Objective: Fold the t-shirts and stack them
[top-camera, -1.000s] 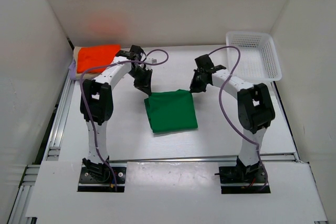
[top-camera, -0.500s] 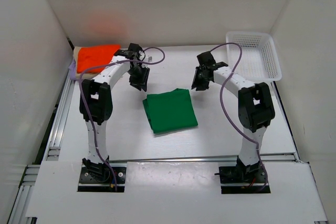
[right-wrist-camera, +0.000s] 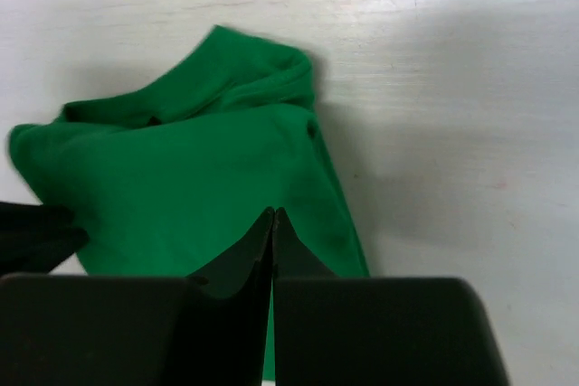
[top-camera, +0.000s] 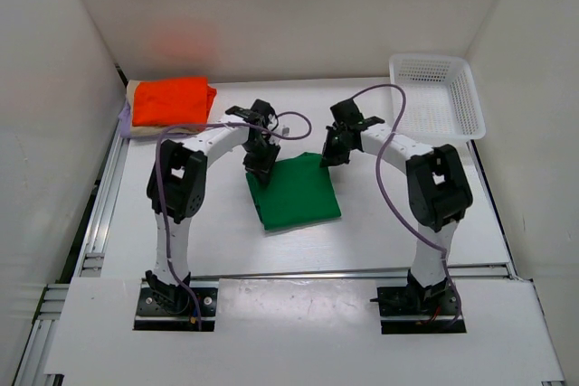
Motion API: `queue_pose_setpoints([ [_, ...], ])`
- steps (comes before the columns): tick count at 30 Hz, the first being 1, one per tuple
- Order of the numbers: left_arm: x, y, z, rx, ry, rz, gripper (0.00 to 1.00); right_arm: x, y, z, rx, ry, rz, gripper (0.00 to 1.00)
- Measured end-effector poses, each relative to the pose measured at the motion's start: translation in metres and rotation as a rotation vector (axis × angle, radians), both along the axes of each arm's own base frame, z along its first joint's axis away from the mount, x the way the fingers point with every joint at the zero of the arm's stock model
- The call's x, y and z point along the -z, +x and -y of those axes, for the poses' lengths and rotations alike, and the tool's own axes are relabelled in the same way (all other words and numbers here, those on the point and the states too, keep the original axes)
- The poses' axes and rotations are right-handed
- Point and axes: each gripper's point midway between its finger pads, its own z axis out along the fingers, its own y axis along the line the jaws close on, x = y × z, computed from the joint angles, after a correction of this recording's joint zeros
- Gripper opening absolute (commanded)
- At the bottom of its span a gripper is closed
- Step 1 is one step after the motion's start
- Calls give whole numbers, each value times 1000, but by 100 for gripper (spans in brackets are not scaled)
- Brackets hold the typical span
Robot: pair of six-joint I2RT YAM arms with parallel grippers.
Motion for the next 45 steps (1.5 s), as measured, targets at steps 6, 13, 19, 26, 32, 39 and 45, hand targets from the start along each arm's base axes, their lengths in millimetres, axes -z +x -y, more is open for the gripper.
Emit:
queue_pose_setpoints([
  [6, 29, -1, -16, -25, 85, -52, 33, 43, -5, -7, 34, 13, -128, 0],
  [13, 22, 34, -35, -78, 142, 56, 42, 36, -5, -16, 41, 46, -126, 0],
  [19, 10, 20, -54, -104, 149, 87, 43, 7, -47, -24, -13, 70, -84, 0],
  [26, -11, -63, -36, 12, 63, 35, 42, -30, -93, -53, -104, 147, -11, 0],
  [32, 34, -95, -48, 27, 119, -102, 41, 19, -120, -48, -73, 113, -156, 0],
  [39, 37, -97, -50, 20, 121, -108, 42, 44, -128, -43, -54, 77, -227, 0],
  [45, 4, -85, -48, -12, 22, -37, 78, 24, -116, -44, -70, 63, -163, 9],
])
